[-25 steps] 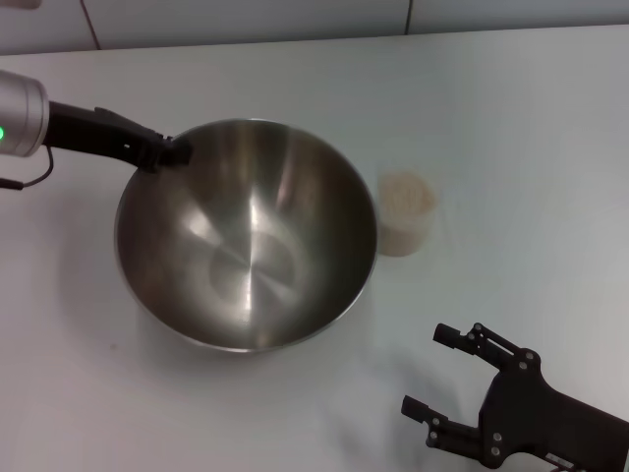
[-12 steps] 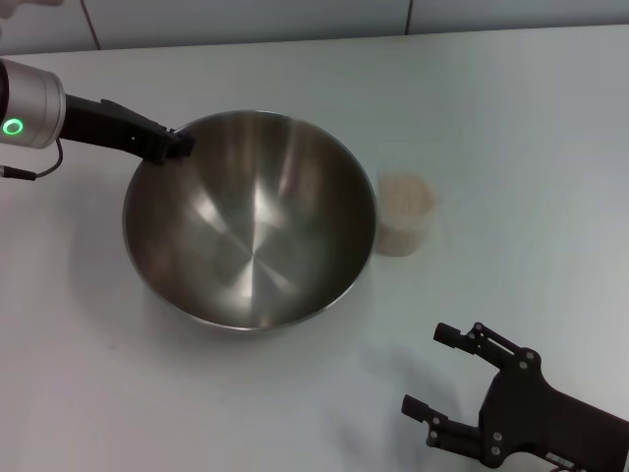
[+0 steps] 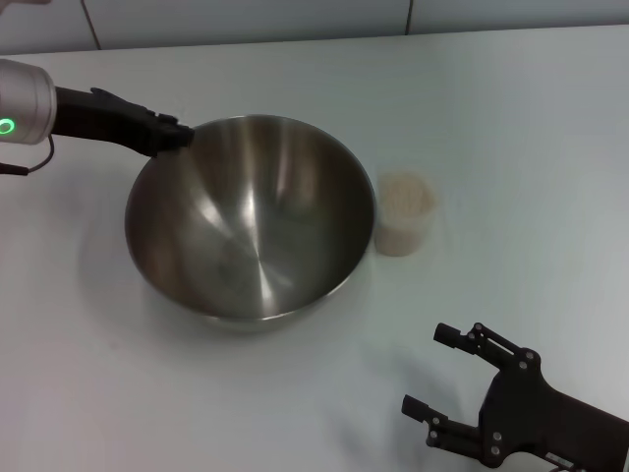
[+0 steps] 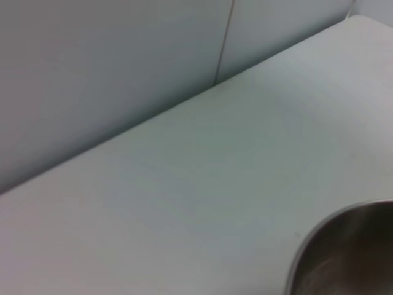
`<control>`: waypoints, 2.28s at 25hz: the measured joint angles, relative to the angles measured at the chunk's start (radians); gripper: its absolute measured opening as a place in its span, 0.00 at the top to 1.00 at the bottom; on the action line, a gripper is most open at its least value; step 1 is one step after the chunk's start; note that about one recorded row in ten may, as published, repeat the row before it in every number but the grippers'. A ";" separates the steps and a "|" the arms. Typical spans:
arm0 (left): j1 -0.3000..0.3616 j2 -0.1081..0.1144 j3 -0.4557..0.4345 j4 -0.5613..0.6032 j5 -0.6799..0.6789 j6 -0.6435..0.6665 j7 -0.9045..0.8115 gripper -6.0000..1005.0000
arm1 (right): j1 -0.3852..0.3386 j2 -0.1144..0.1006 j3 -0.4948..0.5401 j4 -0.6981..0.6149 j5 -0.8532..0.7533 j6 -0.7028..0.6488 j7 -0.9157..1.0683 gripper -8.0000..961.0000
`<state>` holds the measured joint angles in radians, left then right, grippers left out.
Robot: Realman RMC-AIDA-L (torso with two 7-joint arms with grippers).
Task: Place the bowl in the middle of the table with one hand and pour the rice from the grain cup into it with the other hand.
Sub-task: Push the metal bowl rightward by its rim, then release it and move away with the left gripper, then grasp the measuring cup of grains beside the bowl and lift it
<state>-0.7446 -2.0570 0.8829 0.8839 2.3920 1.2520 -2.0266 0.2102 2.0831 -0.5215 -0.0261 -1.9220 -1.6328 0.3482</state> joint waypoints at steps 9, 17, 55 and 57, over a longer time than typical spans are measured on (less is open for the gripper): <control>0.109 -0.010 0.002 0.205 -0.138 0.033 0.111 0.60 | 0.000 0.000 0.004 0.000 0.000 0.002 0.002 0.14; 0.418 -0.005 0.011 0.271 -0.809 0.119 0.634 0.38 | -0.003 0.000 0.006 0.000 0.002 0.003 0.002 0.14; 0.627 0.003 -0.039 -0.444 -0.862 0.233 1.437 0.14 | 0.069 0.006 0.646 0.233 0.014 0.379 -0.208 0.16; 0.626 0.003 -0.039 -0.444 -0.862 0.230 1.436 0.14 | 0.078 0.006 0.652 0.234 0.014 0.388 -0.208 0.16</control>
<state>-0.1185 -2.0540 0.8437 0.4399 1.5299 1.4824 -0.5902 0.2880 2.0893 0.1304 0.2076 -1.9080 -1.2443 0.1399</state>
